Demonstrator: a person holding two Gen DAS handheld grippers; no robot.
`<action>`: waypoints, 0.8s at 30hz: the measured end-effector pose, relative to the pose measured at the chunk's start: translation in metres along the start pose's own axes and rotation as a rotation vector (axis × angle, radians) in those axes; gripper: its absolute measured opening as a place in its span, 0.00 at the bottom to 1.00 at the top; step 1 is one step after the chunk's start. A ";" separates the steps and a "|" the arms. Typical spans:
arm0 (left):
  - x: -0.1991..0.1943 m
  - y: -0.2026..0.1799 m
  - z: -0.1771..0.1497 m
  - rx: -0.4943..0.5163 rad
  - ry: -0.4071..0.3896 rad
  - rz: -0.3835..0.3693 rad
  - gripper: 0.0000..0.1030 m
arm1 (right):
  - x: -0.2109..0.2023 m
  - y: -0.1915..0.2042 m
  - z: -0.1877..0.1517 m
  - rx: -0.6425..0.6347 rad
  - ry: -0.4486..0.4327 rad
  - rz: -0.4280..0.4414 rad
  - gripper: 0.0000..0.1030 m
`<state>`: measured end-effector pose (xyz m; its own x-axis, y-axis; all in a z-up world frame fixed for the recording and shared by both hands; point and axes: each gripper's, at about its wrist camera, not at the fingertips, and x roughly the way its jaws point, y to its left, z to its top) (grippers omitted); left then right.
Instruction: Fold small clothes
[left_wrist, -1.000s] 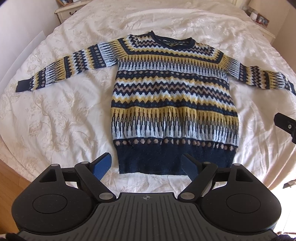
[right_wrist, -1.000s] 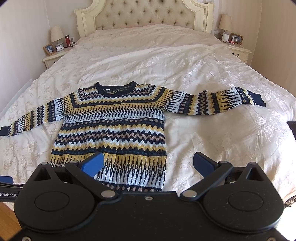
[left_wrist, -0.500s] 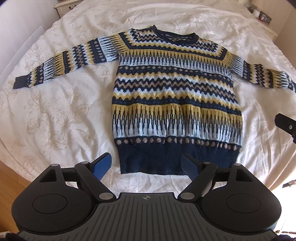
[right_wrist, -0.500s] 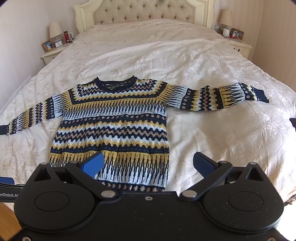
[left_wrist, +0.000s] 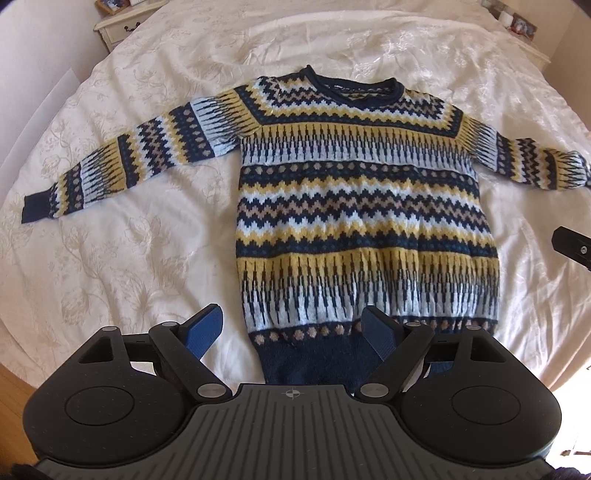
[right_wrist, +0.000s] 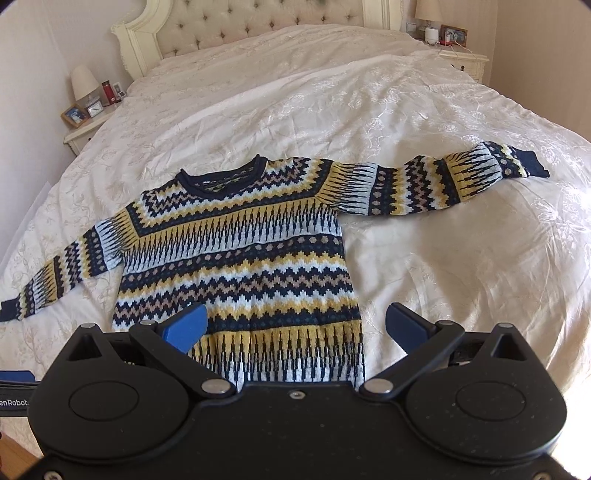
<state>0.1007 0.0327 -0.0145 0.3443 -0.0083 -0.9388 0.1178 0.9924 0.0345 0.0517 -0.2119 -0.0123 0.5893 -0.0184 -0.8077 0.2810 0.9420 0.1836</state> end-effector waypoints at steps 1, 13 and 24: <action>0.000 -0.001 0.001 0.003 -0.003 -0.001 0.80 | 0.002 0.000 0.002 0.015 -0.002 -0.002 0.99; 0.022 0.002 0.070 0.107 -0.094 -0.092 0.79 | 0.029 0.005 0.029 0.118 -0.046 -0.091 0.99; 0.040 0.005 0.110 0.112 -0.195 -0.141 0.78 | 0.052 -0.056 0.069 0.160 -0.082 -0.120 0.99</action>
<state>0.2172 0.0241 -0.0142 0.4890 -0.1802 -0.8535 0.2765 0.9600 -0.0443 0.1189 -0.2889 -0.0256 0.6023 -0.1608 -0.7819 0.4655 0.8665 0.1804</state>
